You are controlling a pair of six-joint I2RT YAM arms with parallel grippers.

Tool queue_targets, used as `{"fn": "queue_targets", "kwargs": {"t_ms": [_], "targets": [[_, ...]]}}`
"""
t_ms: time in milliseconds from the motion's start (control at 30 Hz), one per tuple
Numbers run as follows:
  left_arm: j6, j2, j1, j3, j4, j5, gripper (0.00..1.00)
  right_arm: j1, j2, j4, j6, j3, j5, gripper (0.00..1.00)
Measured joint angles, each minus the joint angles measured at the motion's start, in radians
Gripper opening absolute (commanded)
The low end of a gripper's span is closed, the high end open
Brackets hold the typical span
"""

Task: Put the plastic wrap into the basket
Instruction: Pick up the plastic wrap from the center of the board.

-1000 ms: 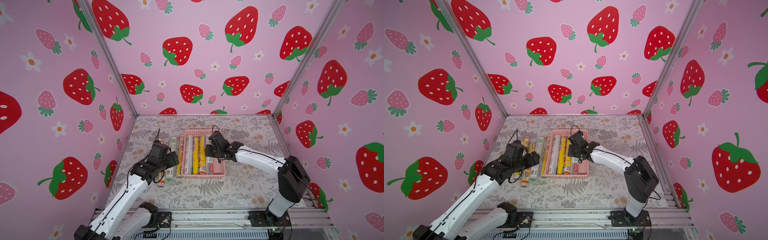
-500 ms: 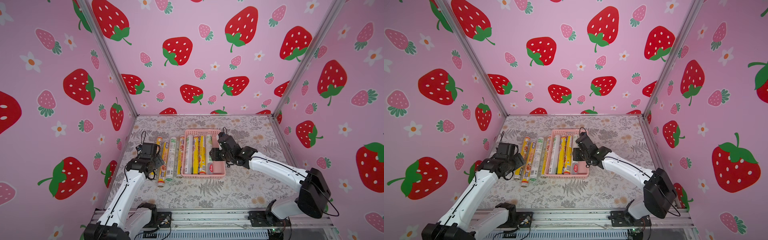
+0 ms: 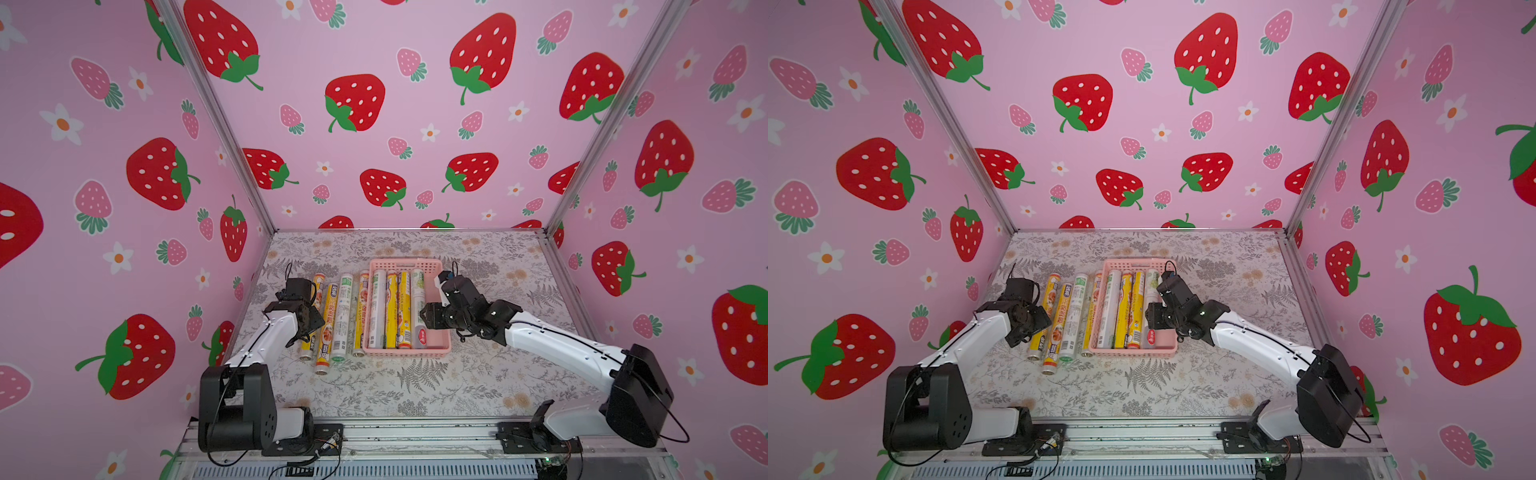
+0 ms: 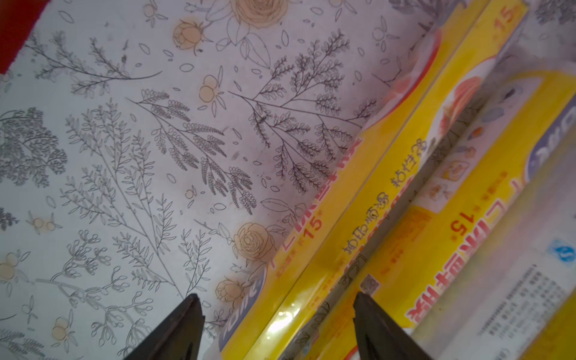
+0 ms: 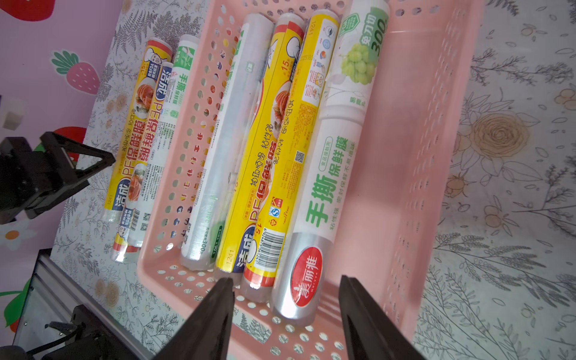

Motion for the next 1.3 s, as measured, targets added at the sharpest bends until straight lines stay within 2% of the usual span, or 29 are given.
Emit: {"fn": "queue_targets", "kwargs": {"t_ms": [300, 367, 500, 733, 933, 1200, 1300], "targets": [[0.063, 0.182, 0.014, 0.053, 0.079, 0.040, 0.78, -0.005, -0.028, 0.000, 0.000, -0.005, 0.022, 0.58], [0.069, 0.216, 0.019, 0.072, 0.087, 0.044, 0.69, -0.005, -0.031, 0.000, 0.000, -0.008, 0.031, 0.58], [0.083, 0.272, 0.036, 0.110, 0.085, 0.053, 0.58, -0.006, -0.049, 0.000, -0.001, -0.017, 0.047, 0.58], [0.094, 0.315, 0.061, 0.149, 0.078, 0.068, 0.43, -0.017, -0.060, 0.000, -0.001, -0.018, 0.069, 0.57], [0.088, 0.292, 0.063, 0.148, 0.049, 0.068, 0.40, -0.027, -0.072, -0.003, -0.001, -0.022, 0.072, 0.57], [0.079, 0.078, 0.057, 0.159, -0.047, 0.085, 0.41, -0.050, -0.090, -0.003, -0.008, -0.022, 0.068, 0.57], [0.063, 0.027, 0.017, 0.181, -0.083, 0.112, 0.43, -0.067, -0.095, -0.002, -0.017, -0.021, 0.062, 0.57]]}}
